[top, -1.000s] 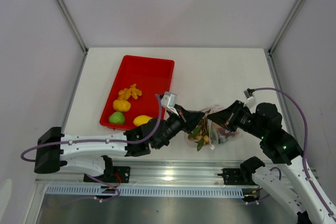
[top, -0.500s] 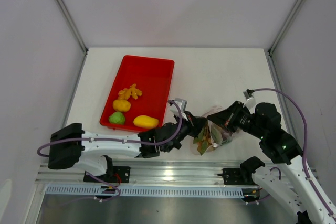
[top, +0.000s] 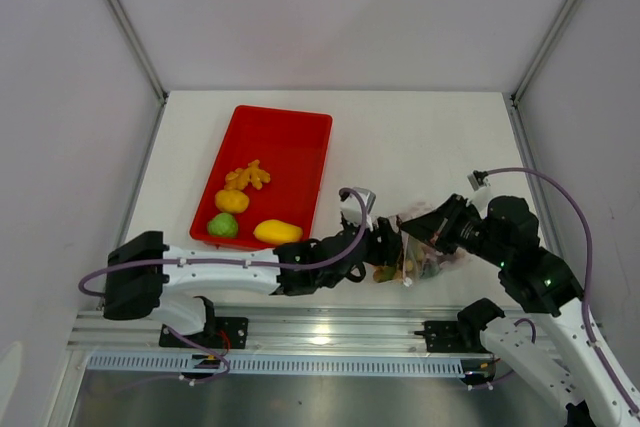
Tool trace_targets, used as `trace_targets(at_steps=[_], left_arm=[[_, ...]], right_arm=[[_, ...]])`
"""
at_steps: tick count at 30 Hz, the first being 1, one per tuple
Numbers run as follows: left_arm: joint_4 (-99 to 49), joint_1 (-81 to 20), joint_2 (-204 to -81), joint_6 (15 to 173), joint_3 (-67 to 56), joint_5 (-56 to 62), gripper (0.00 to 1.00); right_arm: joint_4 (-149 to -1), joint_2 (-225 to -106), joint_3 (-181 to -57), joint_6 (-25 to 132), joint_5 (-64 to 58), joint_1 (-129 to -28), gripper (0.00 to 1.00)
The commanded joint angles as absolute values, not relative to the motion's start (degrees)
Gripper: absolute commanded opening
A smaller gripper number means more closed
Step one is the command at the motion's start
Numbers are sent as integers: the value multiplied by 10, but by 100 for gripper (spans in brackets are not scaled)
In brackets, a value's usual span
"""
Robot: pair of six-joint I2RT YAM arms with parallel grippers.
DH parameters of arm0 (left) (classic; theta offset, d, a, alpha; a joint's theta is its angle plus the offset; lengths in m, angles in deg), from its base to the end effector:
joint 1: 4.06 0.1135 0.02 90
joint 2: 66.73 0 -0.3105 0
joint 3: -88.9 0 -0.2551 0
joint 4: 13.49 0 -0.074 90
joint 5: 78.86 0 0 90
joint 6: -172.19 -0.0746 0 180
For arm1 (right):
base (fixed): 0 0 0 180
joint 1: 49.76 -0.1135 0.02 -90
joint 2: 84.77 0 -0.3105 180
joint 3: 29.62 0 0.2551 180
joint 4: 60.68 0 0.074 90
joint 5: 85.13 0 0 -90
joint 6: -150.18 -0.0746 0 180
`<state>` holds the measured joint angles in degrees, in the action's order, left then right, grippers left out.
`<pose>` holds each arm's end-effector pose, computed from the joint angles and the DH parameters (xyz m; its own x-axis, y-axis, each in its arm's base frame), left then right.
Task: Place the food in the zip-top bag and seal the zipper
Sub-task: Place the fake fruit in the zipper food storage bag, then adjust the zipper food storage bag at the center of the board.
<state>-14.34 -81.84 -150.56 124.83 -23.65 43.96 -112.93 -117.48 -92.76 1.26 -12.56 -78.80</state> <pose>0.1161 -0.3452 0.3098 -0.5283 -0.2503 -0.8114 0.4811 0.6991 -0.5289 0.0884 0.0746 0.3565 -0.7726 0.5056 -0.3839 -0.0863 0.5155 0.8526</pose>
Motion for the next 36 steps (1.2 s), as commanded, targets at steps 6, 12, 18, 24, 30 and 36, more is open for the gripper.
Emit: trace_targets(at_steps=[6, 12, 18, 24, 30, 36], left_arm=[[-234, -821, -1360, 1236, -297, 434, 86], [-275, -822, -1285, 1240, -323, 437, 87], [-327, -822, -1298, 1266, -332, 427, 80], [-274, -822, -1348, 1312, -366, 352, 63], [-289, -821, -1415, 1303, -322, 329, 57], [-302, -808, -1469, 1278, -267, 279, 6]], right_arm=[[-1157, -1157, -965, 73, -94, -784, 0], [-1161, -1157, -964, 81, -103, -784, 0], [-1161, -1153, -964, 82, -108, -784, 0], [-1156, -1154, -964, 81, -115, -784, 0], [-1157, -1152, -963, 82, -116, -784, 0], [-1184, -1157, -969, 113, -92, -784, 0]])
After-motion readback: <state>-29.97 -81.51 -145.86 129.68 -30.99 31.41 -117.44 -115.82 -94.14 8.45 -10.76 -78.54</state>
